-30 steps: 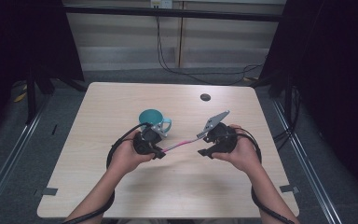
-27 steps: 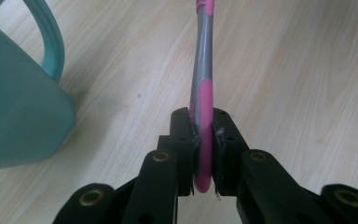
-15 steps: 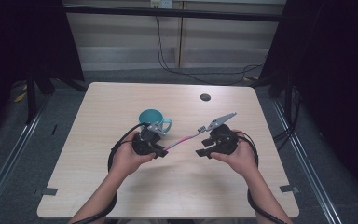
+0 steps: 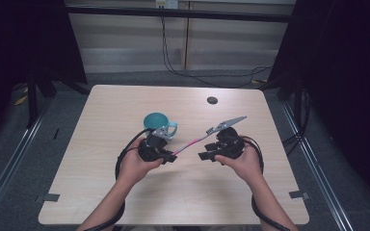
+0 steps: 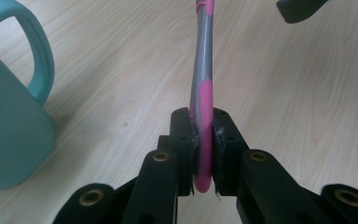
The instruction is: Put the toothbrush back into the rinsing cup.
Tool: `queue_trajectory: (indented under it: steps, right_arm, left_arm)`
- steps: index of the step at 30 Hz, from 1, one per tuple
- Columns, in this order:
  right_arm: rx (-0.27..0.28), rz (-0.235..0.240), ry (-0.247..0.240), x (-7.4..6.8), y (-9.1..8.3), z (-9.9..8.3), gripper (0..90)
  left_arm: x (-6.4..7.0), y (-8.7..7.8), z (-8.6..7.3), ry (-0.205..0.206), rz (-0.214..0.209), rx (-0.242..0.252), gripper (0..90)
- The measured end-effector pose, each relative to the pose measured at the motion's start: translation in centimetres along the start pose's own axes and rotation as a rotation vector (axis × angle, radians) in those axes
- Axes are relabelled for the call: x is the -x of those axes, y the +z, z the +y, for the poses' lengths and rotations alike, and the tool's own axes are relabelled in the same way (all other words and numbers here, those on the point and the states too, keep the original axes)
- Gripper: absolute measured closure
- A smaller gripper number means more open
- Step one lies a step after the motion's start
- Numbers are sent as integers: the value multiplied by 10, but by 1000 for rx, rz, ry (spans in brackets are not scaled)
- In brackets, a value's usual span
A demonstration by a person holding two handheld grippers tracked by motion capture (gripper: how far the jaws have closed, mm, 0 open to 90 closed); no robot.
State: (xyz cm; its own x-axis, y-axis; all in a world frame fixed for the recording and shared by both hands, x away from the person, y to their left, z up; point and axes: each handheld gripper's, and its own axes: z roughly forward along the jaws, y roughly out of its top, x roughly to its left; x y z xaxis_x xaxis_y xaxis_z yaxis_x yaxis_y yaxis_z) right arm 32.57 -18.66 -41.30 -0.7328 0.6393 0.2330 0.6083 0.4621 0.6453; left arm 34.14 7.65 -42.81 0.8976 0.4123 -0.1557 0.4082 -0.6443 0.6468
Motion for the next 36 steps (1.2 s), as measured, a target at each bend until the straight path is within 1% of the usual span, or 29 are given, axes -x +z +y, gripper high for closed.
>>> queue_trajectory:
  steps: [3,4,6,7,11,14,18,23,26,29,31,32,35,36]
  right_arm:
    - [12,9,8,0,2,0,514]
    - [14,12,11,0,2,0,514]
    - [19,15,13,-1,4,1,517]
    - [20,13,14,-1,4,1,517]
    - [24,20,17,1,2,0,517]
    - [33,26,29,3,0,0,514]
    - [40,25,39,3,-1,-1,514]
    - [57,48,42,1,2,0,513]
    - [62,50,46,0,3,2,513]
    - [62,51,46,0,4,3,514]
    - [70,57,50,-1,4,4,518]
    - [78,65,51,-2,4,5,528]
    - [90,71,54,-2,5,5,539]
    - [94,73,59,-2,5,5,541]
  left_arm:
    - [1,1,1,8,-2,-4,813]
    - [2,2,2,1,-2,1,813]
    - [2,3,2,2,-8,-1,813]
    - [3,3,2,-1,-4,3,813]
    - [2,4,2,2,-3,5,813]
    - [2,4,3,3,-6,7,813]
    - [3,4,3,0,-8,18,813]
    - [5,6,5,-1,-12,29,813]
    - [6,8,6,-8,-15,37,813]
    - [7,9,7,-6,-12,44,813]
    - [8,9,7,-6,-18,50,812]
    - [8,10,8,-15,-18,55,813]
    - [8,10,9,-7,-21,59,813]
    - [9,10,9,-13,-23,65,813]
